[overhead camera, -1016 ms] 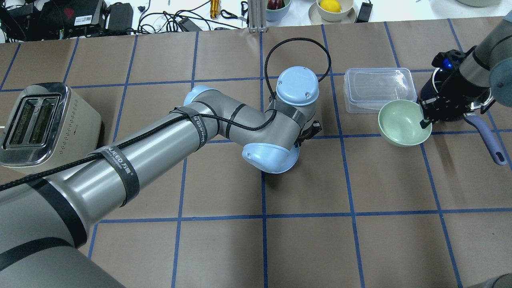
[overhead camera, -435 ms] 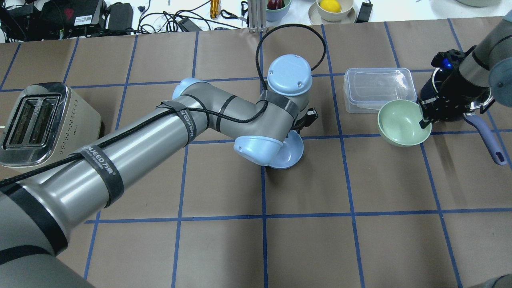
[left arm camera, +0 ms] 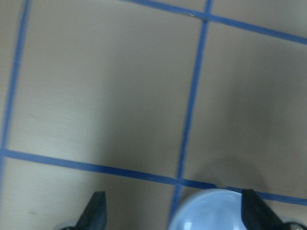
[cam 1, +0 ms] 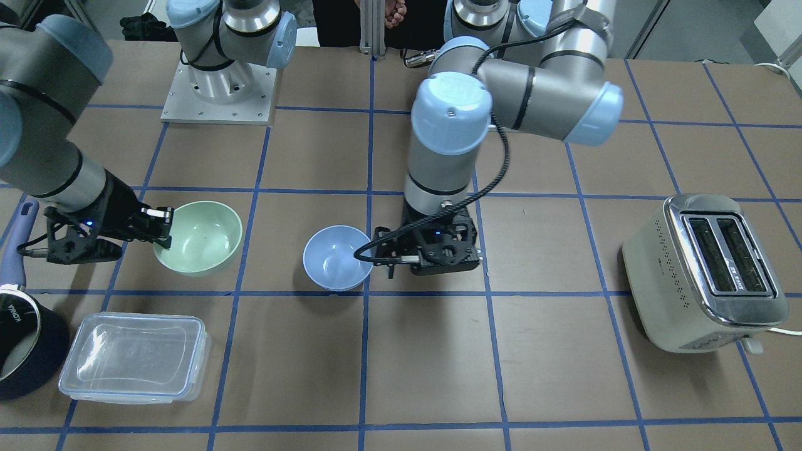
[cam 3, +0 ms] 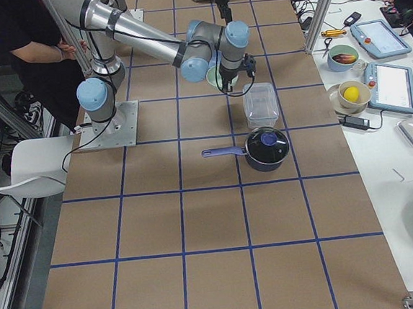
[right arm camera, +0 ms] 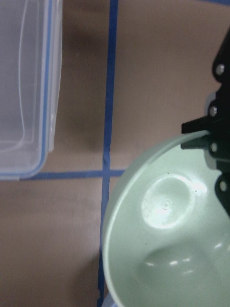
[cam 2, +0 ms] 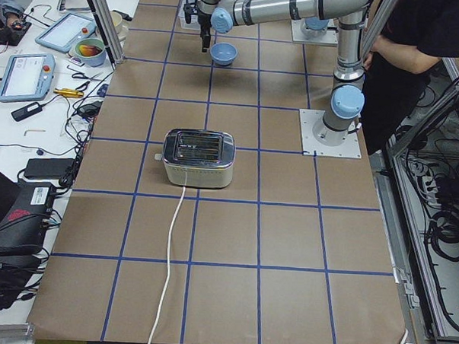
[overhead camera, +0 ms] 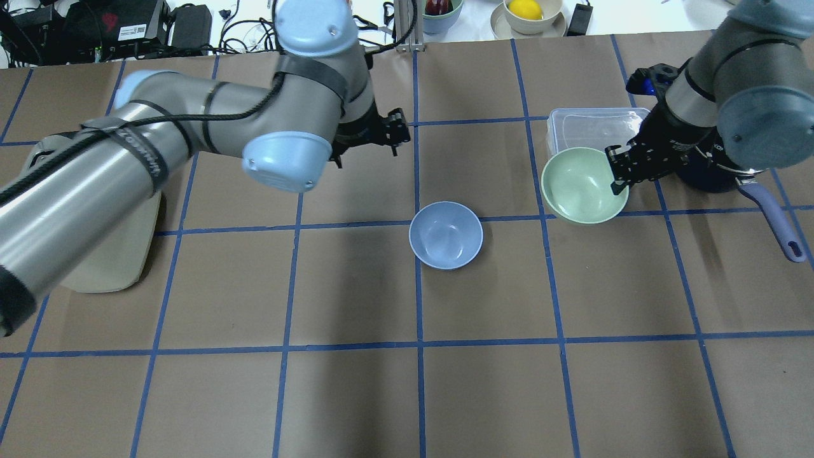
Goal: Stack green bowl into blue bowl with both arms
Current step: 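Release blue bowl with left gripper while right gripper lifts green bowl, then move the green bowl over the blue bowl with the right gripper and lower it inside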
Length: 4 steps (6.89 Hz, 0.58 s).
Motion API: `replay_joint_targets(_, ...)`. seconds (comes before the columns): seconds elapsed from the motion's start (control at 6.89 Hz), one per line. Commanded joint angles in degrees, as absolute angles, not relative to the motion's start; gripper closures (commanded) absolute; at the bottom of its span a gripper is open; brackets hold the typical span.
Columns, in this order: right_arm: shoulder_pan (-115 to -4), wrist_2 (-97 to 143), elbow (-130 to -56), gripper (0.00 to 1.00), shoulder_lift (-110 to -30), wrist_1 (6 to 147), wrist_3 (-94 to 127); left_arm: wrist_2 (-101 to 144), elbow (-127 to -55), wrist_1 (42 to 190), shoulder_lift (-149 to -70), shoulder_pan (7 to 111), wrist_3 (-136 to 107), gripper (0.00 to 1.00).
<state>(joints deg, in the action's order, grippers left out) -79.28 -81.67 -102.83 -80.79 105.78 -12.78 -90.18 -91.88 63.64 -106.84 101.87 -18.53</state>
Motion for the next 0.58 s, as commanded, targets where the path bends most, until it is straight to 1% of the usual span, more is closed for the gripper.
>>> replay_joint_targets(0.0, -92.4, -80.86, -102.75, 1.0, -80.78, 107.74, 2.05, -90.17, -91.58, 69.17, -99.44, 93.97, -6.43, 0.0)
replay_joint_targets(0.29, -98.15, -80.77, -104.67, 1.0, -79.63, 109.16, 3.87, -90.7, -92.28, 76.07, -94.59, 92.64, -3.52, 0.0)
replay_joint_targets(0.44, -99.22, -80.77, -105.55, 1.0, -78.15, 110.47, 4.56, -89.92, -91.76, 77.59, -93.09, 90.03, -1.69, 0.0)
